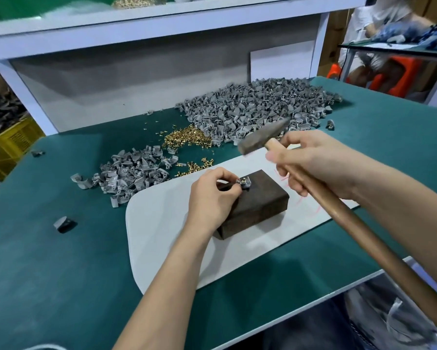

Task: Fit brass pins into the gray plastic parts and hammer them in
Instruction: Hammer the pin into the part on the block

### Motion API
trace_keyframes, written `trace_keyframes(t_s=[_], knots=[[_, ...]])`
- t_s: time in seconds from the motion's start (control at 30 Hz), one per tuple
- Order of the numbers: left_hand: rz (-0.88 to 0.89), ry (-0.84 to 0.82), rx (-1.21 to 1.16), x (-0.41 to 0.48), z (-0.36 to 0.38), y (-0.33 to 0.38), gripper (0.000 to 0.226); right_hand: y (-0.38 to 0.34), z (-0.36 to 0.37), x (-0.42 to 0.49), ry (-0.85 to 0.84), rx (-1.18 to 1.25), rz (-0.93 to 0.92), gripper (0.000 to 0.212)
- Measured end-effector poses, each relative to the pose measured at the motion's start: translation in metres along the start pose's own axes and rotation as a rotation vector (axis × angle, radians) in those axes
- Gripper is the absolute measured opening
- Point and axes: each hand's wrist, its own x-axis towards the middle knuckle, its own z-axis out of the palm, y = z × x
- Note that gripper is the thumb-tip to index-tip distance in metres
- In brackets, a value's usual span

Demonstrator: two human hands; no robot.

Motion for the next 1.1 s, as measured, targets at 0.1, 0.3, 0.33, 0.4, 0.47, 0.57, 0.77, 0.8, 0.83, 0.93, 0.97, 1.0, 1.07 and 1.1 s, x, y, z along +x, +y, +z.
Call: trace_keyframes(t_s=[0.1, 0.3, 0.33, 0.4, 0.47, 0.57, 0.77, 0.8, 0.83, 0.93, 0.97, 1.0, 1.07, 1.1], knots=[[0.015, -0.002, -0.001, 0.0, -0.001, 0.0, 0.015, 0.007, 0.008, 0.003, 0.018, -0.27, -0.068, 0.01], [0.046, -0.007, 0.036, -0.001, -0.002, 0.001, 0.02, -0.003, 0.02, 0.017, 0.128, -0.81, -0.157, 0.026], [0.038, -0.005, 0.034, 0.0, -0.002, 0.001, 0.019, -0.006, 0.02, 0.018, 0.121, -0.872, -0.168, 0.025], [0.021, 0.001, 0.024, 0.0, -0.001, 0.002, 0.017, -0.011, 0.02, 0.017, 0.122, -0.951, -0.199, 0.026], [0.003, 0.003, 0.016, 0.0, -0.001, 0.002, 0.017, -0.012, 0.023, 0.016, 0.108, -1.028, -0.208, 0.029], [-0.015, -0.005, -0.001, -0.001, -0.002, 0.001, 0.014, -0.015, 0.025, 0.013, 0.03, -1.082, -0.157, 0.031], [-0.023, -0.013, -0.008, 0.002, -0.003, 0.0, 0.018, -0.021, 0.025, 0.015, 0.064, -1.123, -0.137, 0.025], [-0.007, -0.016, -0.007, 0.001, -0.004, -0.001, 0.02, -0.016, 0.03, 0.012, 0.027, -1.132, -0.104, 0.022], [0.01, -0.018, -0.001, 0.001, -0.005, -0.001, 0.021, -0.013, 0.031, 0.011, 0.007, -1.146, -0.093, 0.021], [0.012, -0.015, -0.009, 0.002, -0.007, -0.001, 0.023, -0.022, 0.027, 0.015, 0.082, -1.126, -0.153, 0.024], [0.008, -0.018, -0.015, 0.003, -0.007, -0.001, 0.023, -0.024, 0.026, 0.016, 0.112, -1.118, -0.177, 0.026], [0.011, -0.019, -0.011, 0.003, -0.007, -0.001, 0.022, -0.022, 0.027, 0.015, 0.121, -1.1, -0.201, 0.027], [0.04, -0.015, 0.012, 0.001, -0.007, -0.001, 0.019, -0.013, 0.028, 0.013, 0.086, -1.076, -0.142, 0.023], [0.05, -0.012, 0.016, 0.001, -0.007, -0.001, 0.019, -0.011, 0.027, 0.011, 0.073, -1.074, -0.133, 0.02]])
